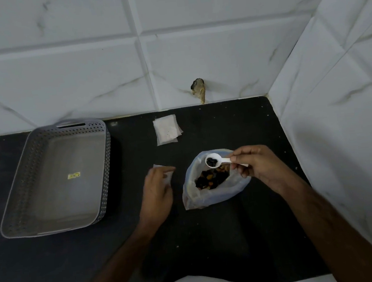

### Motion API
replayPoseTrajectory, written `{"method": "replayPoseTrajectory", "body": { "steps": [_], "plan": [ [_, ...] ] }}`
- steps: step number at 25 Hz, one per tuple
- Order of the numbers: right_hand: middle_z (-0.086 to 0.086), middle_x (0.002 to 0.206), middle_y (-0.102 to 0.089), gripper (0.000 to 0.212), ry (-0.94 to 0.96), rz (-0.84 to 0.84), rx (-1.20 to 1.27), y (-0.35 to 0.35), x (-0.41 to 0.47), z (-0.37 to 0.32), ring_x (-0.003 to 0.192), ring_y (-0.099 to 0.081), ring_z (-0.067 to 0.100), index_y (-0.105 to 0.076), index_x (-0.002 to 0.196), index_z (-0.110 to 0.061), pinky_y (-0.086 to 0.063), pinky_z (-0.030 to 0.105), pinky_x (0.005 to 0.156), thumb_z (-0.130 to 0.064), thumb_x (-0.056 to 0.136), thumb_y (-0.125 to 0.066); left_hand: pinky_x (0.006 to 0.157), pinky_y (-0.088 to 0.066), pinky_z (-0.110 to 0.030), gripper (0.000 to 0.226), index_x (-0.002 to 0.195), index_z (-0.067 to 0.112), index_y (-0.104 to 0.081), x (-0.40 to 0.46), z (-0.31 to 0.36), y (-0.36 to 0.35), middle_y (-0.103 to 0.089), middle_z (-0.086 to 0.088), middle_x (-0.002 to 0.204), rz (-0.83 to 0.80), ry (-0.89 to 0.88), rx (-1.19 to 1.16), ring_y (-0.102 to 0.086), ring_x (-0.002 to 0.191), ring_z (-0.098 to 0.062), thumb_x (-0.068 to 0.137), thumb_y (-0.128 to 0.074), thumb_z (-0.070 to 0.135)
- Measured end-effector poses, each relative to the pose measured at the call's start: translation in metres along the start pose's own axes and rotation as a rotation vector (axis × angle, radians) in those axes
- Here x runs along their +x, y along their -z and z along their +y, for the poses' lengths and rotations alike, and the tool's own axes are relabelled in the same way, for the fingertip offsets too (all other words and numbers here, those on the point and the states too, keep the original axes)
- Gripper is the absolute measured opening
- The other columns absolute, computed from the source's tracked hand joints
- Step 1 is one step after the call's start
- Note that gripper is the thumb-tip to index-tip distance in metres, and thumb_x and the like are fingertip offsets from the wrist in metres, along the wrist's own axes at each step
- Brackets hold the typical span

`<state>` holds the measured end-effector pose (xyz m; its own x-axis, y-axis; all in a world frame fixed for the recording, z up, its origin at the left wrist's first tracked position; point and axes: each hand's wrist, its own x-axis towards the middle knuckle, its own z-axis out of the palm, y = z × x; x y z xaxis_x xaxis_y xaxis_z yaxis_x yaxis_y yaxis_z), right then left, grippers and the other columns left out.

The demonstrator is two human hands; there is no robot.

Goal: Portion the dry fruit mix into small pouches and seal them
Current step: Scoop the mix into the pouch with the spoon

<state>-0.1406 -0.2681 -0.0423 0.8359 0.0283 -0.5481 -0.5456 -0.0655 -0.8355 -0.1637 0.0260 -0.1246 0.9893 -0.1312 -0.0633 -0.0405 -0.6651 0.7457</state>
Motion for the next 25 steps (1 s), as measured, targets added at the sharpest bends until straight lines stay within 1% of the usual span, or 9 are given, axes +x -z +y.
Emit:
{"method": "replayPoseTrajectory", "body": {
  "steps": [2,5,8,10,13,17,19,21,25],
  "plan": [
    [0.013,0.081,-0.072,0.014,0.049,-0.031,0.018,-0.011,0.003,-0.006,0.064,-0.061,0.012,-0.078,0.1,-0.006,-0.048,0.024,0.059,-0.005,0.092,-0.068,0.107,-0.042,-0.044,0.053,0.137,0.024,-0.051,0.014,-0.009,0.014,-0.048,-0.001,0.139,0.129,0.14,0.086,-0.046,0.131,-0.022,0.089,-0.072,0.02],
    [0.011,0.079,-0.071,0.014,0.089,-0.061,0.025,-0.031,0.009,-0.014,0.063,-0.059,0.011,-0.078,0.102,-0.004,-0.047,0.021,0.056,-0.003,0.094,-0.066,0.113,-0.032,-0.051,0.094,0.151,0.022,-0.032,0.038,-0.025,0.012,-0.034,-0.005,0.152,-0.082,0.464,0.271,-0.035,0.14,-0.029,0.076,-0.079,0.056],
    [0.01,0.081,-0.073,0.014,0.105,-0.083,0.023,-0.043,0.013,-0.016,0.065,-0.059,0.011,-0.078,0.101,-0.005,-0.047,0.022,0.057,-0.004,0.095,-0.065,0.113,-0.033,-0.051,0.109,0.15,0.019,-0.031,0.046,-0.031,-0.006,-0.033,-0.006,0.15,-0.123,0.476,0.316,-0.035,0.14,-0.029,0.065,-0.081,0.068],
    [0.009,0.082,-0.074,0.014,0.107,-0.085,0.025,-0.046,0.015,-0.015,0.066,-0.058,0.011,-0.078,0.101,-0.007,-0.046,0.022,0.058,-0.005,0.095,-0.065,0.112,-0.035,-0.05,0.104,0.145,0.018,-0.034,0.046,-0.03,-0.016,-0.036,-0.006,0.146,-0.108,0.459,0.341,-0.039,0.137,-0.029,0.066,-0.082,0.066],
    [0.008,0.083,-0.074,0.014,0.103,-0.09,0.025,-0.048,0.015,-0.017,0.067,-0.058,0.011,-0.079,0.099,-0.01,-0.046,0.022,0.058,-0.006,0.094,-0.066,0.108,-0.036,-0.048,0.082,0.138,0.021,-0.038,0.044,-0.032,-0.02,-0.042,-0.003,0.141,-0.089,0.412,0.317,-0.043,0.132,-0.026,0.076,-0.08,0.054],
    [0.009,0.085,-0.075,0.013,0.124,-0.085,0.009,-0.048,0.015,-0.016,0.07,-0.059,0.013,-0.079,0.099,-0.011,-0.045,0.022,0.058,-0.007,0.094,-0.067,0.105,-0.028,-0.044,0.051,0.128,0.036,-0.04,0.029,-0.047,-0.018,-0.051,0.01,0.133,-0.048,0.317,0.045,-0.048,0.127,-0.017,0.088,-0.072,0.034],
    [0.01,0.086,-0.076,0.014,0.133,-0.086,-0.014,-0.053,0.013,-0.016,0.069,-0.058,0.013,-0.08,0.098,-0.013,-0.044,0.021,0.056,-0.008,0.094,-0.067,0.11,-0.032,-0.043,0.045,0.122,0.047,-0.041,0.019,-0.048,-0.011,-0.055,0.019,0.128,-0.056,0.231,-0.15,-0.053,0.125,-0.009,0.092,-0.068,0.027],
    [0.009,0.085,-0.075,0.014,0.153,-0.085,-0.052,-0.063,0.01,-0.015,0.061,-0.056,0.008,-0.079,0.098,-0.013,-0.044,0.019,0.054,-0.007,0.095,-0.066,0.109,-0.044,-0.049,0.043,0.124,0.048,-0.044,0.01,-0.046,-0.003,-0.057,0.022,0.125,-0.051,0.13,-0.294,-0.056,0.122,-0.004,0.096,-0.064,0.021],
    [0.006,0.083,-0.075,0.012,0.218,-0.084,-0.089,-0.091,0.001,-0.01,0.057,-0.061,0.001,-0.077,0.101,-0.013,-0.046,0.014,0.054,-0.009,0.096,-0.066,0.098,-0.048,-0.054,0.044,0.13,0.041,-0.045,-0.002,-0.039,0.007,-0.056,0.012,0.128,0.012,-0.078,-0.276,-0.058,0.12,-0.017,0.095,-0.058,0.02]
  ]
}}
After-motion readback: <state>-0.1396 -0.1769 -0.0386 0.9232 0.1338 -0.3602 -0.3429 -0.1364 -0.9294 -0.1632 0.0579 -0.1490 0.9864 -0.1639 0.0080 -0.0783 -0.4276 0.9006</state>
